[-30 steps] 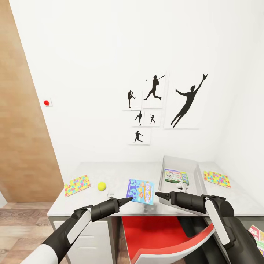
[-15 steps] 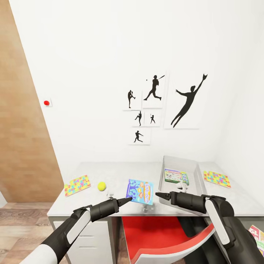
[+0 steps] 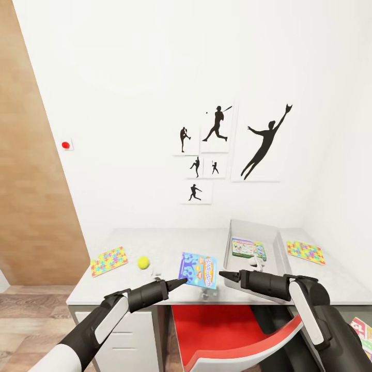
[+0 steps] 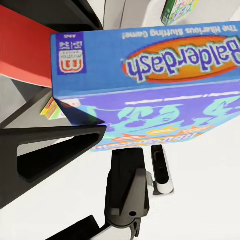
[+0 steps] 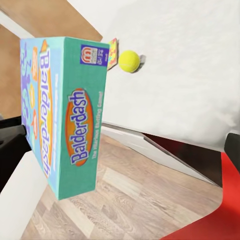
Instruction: Put all the toys in the child's room - the three board games (two on the bed and one on the table), the two jigsaw puzzles on the table, and the tennis ball on the table - inside the toy box on the table in the child's room.
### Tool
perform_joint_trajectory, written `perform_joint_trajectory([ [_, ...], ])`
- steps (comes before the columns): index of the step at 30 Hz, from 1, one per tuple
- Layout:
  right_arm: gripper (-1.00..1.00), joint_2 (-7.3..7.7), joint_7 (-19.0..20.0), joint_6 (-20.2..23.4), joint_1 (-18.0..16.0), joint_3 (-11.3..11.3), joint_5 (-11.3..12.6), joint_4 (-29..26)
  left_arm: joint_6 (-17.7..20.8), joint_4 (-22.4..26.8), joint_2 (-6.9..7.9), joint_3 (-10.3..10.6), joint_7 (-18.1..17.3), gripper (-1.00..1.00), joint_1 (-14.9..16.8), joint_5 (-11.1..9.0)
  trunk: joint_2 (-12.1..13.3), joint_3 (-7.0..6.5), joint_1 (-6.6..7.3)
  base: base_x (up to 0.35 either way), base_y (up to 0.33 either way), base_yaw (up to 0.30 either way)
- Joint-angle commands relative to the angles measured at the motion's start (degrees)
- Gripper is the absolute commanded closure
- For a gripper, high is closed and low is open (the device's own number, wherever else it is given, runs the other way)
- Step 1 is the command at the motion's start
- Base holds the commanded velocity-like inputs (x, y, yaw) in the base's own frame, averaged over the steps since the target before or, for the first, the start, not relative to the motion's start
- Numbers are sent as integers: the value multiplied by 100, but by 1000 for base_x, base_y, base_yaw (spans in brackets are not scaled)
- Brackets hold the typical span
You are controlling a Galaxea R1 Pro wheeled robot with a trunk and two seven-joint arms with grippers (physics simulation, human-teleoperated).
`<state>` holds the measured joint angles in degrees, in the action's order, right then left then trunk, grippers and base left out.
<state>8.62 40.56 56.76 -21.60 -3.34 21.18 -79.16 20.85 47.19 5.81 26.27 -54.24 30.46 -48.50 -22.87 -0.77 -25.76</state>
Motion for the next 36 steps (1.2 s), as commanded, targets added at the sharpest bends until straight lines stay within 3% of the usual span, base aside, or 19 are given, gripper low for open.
perform_joint_trajectory([
  [1, -100, -1, 29, 25, -3, -6, -17, 1, 51, 2, 4, 21, 1, 100, 4, -62, -5, 2, -2, 0, 0, 0],
  [9, -100, -1, 24, 21, -3, -1, -17, 4, 53, 13, -9, 49, -1, 100, 4, -62, -5, 2, -2, 0, 0, 0],
  [21, -100, -1, 23, 20, -3, 0, -17, 5, 59, 14, -122, 387, 20, 100, 4, -66, -5, 2, -2, 0, 0, 0],
  [36, -100, -9, 22, 19, -3, 8, -17, 6, 60, 2, -259, 452, 34, 100, 4, -64, -5, 2, -2, 0, 0, 0],
])
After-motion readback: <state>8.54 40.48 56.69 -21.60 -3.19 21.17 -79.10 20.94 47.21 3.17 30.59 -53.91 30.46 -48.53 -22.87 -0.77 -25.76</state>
